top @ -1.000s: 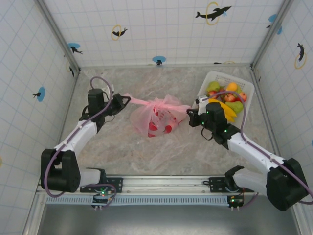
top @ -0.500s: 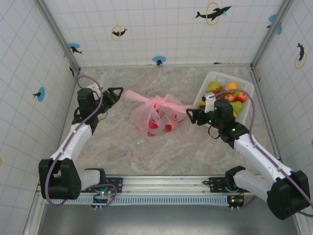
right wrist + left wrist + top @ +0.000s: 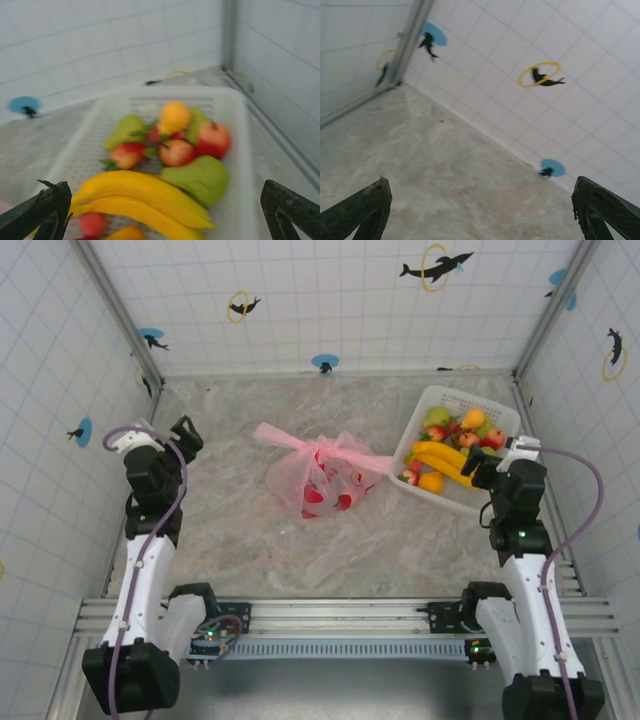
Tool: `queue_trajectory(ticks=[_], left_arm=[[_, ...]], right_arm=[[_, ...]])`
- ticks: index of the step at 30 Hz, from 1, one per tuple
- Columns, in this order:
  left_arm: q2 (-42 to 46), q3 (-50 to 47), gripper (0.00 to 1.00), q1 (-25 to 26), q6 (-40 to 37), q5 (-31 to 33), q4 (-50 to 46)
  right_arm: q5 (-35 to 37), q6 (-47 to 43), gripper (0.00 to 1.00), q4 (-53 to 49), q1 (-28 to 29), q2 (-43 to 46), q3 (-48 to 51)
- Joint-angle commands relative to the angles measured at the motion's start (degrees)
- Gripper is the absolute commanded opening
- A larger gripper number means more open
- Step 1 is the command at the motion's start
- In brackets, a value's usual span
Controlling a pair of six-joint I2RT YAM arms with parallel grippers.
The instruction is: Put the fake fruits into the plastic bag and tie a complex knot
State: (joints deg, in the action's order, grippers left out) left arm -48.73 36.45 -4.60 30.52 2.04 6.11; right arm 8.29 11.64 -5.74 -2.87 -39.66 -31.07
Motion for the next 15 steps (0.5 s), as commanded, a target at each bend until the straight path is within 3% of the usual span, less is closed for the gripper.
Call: queue_trajectory(ticks=[1,6,10,15], left_arm=[[-0.43,-5.25,0.94,-0.23,-9.05,10.61,6.72],[-5.53,-9.57,0.94,-0.24,-13.64,15.12,12.22],[-9.85,-15.52,0.94,-0.23,-17.12,16.46,22.18],[-15.45,-18.40,0.94,-0.15,-18.93,11.37,28.76]], right_arm=[[8.29,3.25,1.00,9.18,-4.30,-1.46,6.44],[6.33,0.58,1.00,23.78,-7.15,-8.21,12.92],[5.92,-0.21,1.00,37.66,-7.12,-16.13,17.09],[4.45,-2.20,1.00,56.66,-4.67,-27.69,19.92]])
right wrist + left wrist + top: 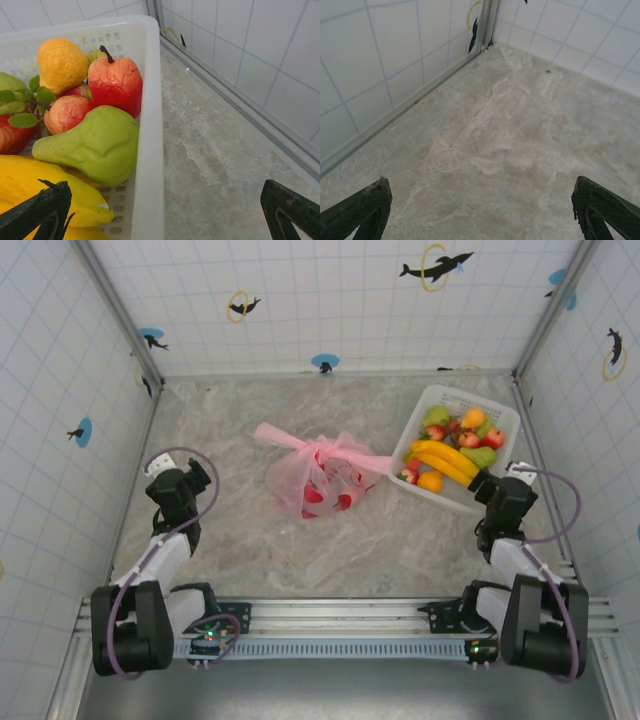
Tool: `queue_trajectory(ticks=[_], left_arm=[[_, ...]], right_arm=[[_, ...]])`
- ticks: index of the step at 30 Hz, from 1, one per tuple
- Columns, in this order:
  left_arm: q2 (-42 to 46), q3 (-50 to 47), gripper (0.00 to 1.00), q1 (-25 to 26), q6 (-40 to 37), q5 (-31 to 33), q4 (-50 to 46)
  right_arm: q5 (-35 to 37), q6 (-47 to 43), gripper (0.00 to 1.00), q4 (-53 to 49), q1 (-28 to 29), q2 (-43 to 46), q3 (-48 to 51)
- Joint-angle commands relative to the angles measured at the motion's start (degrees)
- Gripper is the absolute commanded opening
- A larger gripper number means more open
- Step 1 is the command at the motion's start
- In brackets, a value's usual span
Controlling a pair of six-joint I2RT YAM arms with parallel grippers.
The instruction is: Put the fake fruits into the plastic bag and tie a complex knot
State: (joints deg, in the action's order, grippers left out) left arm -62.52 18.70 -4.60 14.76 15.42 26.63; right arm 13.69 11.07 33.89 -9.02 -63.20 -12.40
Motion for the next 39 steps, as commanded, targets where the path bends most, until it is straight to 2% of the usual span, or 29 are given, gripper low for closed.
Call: queue_trajectory(ticks=[1,4,7,9,10,12,14,17,18,23,24,25,29,39], left_arm=[[-2.90,-0.84,0.94,-0.15,-3.29,-3.36,9.65],[-5.45,-1.92,0.93,0.85,-5.33,-5.07,13.95],[-7.18,-3.76,0.94,1.86,-8.98,-6.72,19.18],[-9.04,-4.82,0.94,2.37,-10.31,-8.49,23.24],[-10.10,-4.92,0.94,2.55,-11.16,-9.63,24.72],[-11.04,-5.17,0.94,3.18,-12.43,-11.62,27.90],[-12.34,-6.01,0.94,3.28,-13.03,-14.10,32.07],[-13.88,-5.50,0.95,3.63,-16.25,-17.50,33.81],[-14.42,-6.04,0.95,3.76,-17.08,-18.27,35.82],[-25.76,-9.47,0.96,3.86,-17.92,-19.97,55.00],[-25.40,-9.10,0.97,3.70,-17.68,-19.27,53.10],[-23.62,-7.64,0.97,3.67,-17.66,-18.27,46.55],[-24.01,-4.19,0.98,3.79,-16.89,-16.00,40.85],[-24.31,-4.37,0.98,3.92,-17.13,-15.86,41.59]], right_arm=[[-3.32,-2.25,1.00,18.46,1.82,-5.71,0.56],[-3.99,-1.27,1.00,21.57,3.86,-10.44,-1.33],[-1.72,-3.06,1.00,31.70,6.86,-18.01,0.39],[-0.25,-3.75,1.00,42.19,7.95,-23.94,1.46],[-0.27,-3.68,1.00,39.95,7.76,-23.07,0.97],[3.13,-2.51,1.00,27.11,8.02,-19.53,-2.52],[6.08,-4.34,1.00,31.18,10.14,-22.55,-2.98],[6.63,-4.21,1.00,24.71,10.40,-20.58,-4.50],[6.96,-4.44,1.00,26.77,10.54,-21.26,-4.08],[7.48,-4.65,1.00,26.79,10.90,-21.15,-4.05],[7.73,-4.75,1.00,26.57,11.04,-21.13,-4.03],[8.16,-4.83,1.00,25.20,11.33,-20.78,-4.39],[9.01,-5.74,1.00,24.83,12.16,-20.77,-4.75],[9.33,-5.79,1.00,24.83,12.36,-20.94,-4.82]])
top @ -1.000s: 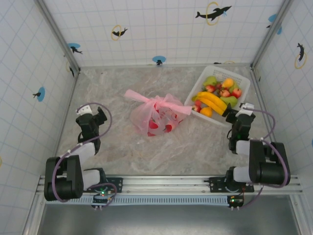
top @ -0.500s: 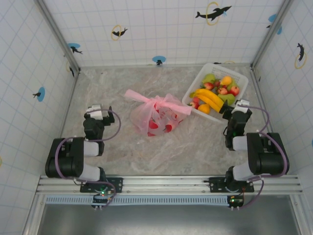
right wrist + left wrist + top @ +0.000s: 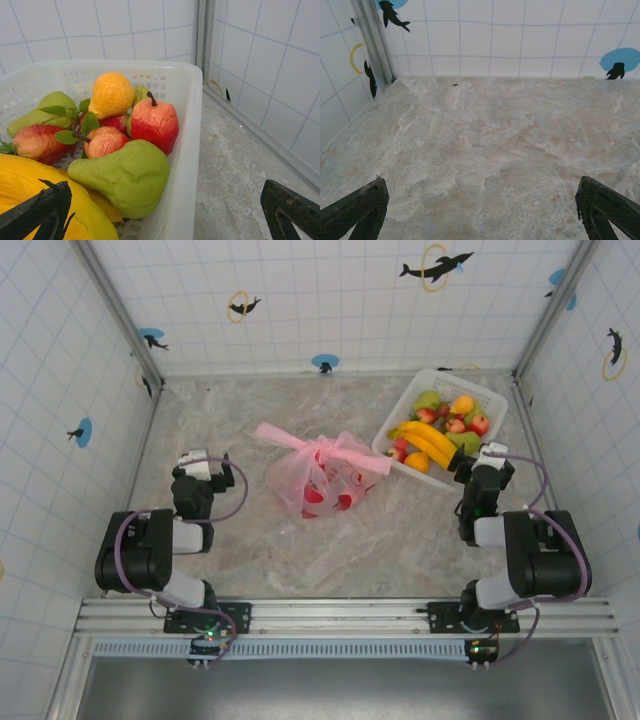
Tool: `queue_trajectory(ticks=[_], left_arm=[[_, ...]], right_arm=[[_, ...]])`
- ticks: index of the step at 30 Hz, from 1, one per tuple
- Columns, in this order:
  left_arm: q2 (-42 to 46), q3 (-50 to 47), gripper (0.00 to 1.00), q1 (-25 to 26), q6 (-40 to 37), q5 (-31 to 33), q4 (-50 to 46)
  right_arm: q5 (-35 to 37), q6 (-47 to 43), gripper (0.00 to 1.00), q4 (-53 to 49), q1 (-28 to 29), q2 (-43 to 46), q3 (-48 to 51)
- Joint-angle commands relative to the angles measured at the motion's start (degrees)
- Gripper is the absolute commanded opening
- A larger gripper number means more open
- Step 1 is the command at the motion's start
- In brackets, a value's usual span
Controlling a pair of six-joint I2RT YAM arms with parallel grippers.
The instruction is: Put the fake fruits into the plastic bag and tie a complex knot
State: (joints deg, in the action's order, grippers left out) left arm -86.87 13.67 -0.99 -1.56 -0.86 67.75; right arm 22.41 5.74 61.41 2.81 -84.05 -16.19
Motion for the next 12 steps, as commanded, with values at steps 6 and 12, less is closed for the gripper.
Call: queue_trajectory(ticks=[6,12], left_arm=[[0.12,0.64,0.97,0.32,-0.70,0.42,0.45],[0.11,0.66,0.98,0.30,-0.79,0.42,0.45]], right_arm=[[0.50,-0.46,1.00,-2.90,0.46,-0.15,-1.22],[0.44,-0.39,1.00,-2.87,0.44,-0.15,-1.21]])
